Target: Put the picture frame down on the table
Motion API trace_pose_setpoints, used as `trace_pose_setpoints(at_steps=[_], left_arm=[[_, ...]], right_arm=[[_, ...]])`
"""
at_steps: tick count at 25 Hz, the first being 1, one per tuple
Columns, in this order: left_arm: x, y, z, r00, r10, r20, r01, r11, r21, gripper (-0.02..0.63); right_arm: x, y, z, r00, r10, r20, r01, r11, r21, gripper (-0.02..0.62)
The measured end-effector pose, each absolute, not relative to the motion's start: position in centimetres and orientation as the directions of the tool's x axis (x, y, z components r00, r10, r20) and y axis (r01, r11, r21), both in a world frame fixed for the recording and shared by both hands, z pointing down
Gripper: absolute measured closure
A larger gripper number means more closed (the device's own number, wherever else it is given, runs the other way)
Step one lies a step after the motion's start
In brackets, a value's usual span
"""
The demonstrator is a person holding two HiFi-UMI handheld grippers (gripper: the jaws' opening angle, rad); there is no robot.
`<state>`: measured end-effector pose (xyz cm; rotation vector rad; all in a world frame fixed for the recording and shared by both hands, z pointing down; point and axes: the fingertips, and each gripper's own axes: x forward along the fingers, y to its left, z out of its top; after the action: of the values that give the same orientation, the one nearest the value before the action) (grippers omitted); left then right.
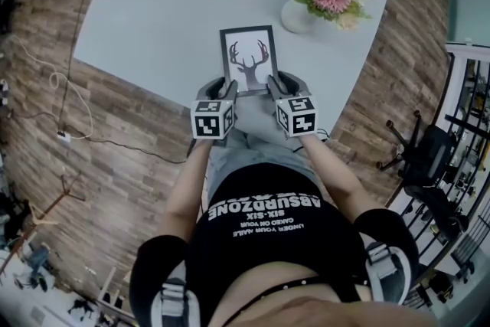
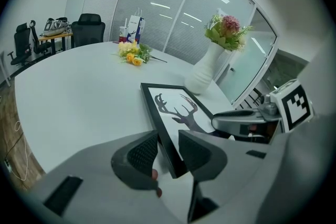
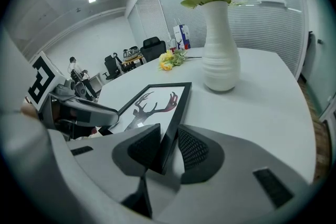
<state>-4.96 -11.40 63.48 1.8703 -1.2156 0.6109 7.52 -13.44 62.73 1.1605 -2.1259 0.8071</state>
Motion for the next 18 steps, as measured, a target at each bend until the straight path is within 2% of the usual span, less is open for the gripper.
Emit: trace_pose_setpoints(at_steps=[18], left_arm=[[-5.1,-11.3,65.3,0.402,-0.482,0.779,-0.916,-0.203,0.347,0.471]], right_arm=[[7.3,-13.5,64.7,-0.435,-0.488,0.757,-0.866,0.458,-0.202,0.477]])
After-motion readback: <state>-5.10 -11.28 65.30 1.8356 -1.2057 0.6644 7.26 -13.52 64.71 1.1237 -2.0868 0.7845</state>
